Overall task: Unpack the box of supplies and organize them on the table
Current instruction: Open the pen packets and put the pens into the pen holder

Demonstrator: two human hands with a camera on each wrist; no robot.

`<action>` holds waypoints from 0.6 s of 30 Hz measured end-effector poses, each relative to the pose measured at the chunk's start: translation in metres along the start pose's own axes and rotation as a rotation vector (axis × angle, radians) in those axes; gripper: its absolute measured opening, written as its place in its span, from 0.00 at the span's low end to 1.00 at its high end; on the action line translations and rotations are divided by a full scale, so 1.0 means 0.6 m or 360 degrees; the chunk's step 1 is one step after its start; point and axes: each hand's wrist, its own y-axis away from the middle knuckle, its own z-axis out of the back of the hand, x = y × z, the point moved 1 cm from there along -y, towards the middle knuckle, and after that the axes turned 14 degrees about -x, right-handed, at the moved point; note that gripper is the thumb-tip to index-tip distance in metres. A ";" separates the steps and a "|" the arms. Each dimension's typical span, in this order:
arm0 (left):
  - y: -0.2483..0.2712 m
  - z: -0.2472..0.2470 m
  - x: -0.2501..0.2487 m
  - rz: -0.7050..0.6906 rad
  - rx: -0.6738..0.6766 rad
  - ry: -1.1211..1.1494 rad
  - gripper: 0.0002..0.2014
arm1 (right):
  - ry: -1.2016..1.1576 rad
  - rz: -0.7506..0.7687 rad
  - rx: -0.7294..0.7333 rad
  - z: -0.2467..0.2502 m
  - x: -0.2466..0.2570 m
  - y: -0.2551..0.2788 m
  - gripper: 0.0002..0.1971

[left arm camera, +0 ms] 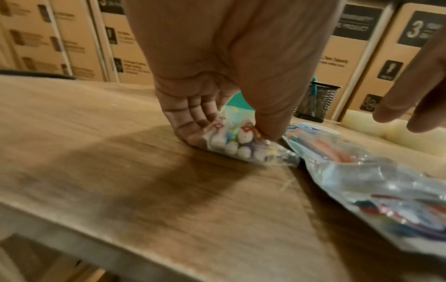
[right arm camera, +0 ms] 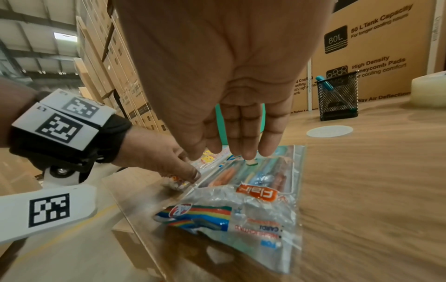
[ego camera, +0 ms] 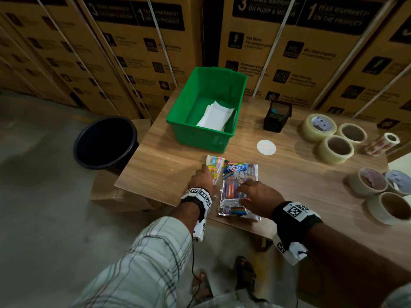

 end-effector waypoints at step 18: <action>0.039 0.070 0.005 0.0363 0.0134 0.0759 0.31 | -0.0081 0.0165 0.0038 0.045 0.015 -0.022 0.17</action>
